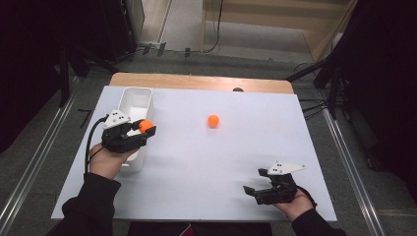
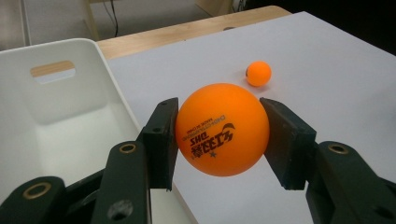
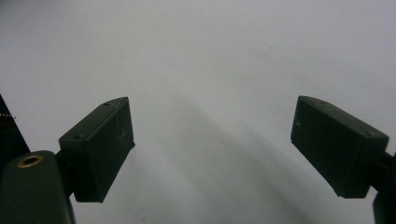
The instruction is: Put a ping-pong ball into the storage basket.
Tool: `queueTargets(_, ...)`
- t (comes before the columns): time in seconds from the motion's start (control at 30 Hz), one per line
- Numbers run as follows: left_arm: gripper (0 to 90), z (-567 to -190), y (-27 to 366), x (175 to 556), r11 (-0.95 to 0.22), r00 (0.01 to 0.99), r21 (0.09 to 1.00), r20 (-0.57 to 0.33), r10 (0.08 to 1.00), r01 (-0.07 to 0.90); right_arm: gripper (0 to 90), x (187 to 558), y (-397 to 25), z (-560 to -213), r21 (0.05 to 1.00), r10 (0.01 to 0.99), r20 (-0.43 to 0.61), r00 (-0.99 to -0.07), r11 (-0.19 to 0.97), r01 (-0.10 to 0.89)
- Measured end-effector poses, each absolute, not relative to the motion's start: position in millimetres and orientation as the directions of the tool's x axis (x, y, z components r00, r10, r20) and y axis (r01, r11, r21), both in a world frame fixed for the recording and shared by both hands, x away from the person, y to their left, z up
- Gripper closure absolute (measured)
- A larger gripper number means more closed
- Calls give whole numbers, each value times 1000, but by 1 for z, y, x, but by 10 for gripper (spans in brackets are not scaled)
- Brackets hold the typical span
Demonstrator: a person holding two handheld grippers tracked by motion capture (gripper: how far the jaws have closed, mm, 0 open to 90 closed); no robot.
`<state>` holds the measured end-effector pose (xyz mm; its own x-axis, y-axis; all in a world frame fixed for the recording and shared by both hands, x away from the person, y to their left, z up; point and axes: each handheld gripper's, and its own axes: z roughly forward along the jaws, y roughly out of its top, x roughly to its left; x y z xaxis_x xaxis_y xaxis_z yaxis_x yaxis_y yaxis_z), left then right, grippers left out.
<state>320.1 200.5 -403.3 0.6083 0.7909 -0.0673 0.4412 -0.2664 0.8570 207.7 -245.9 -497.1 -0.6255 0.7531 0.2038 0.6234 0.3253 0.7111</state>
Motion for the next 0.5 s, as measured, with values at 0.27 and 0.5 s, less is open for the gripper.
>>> queueTargets(0.27,501,-401,207,322,-264,591,858,-55,805,440,116,208,-246,-497,711,752,203,-627,327,623)
queueTargets(0.5,501,-400,215,323,-255,567,858,-51,822,447,116,208,-246,-497,710,753,204,-626,326,624)
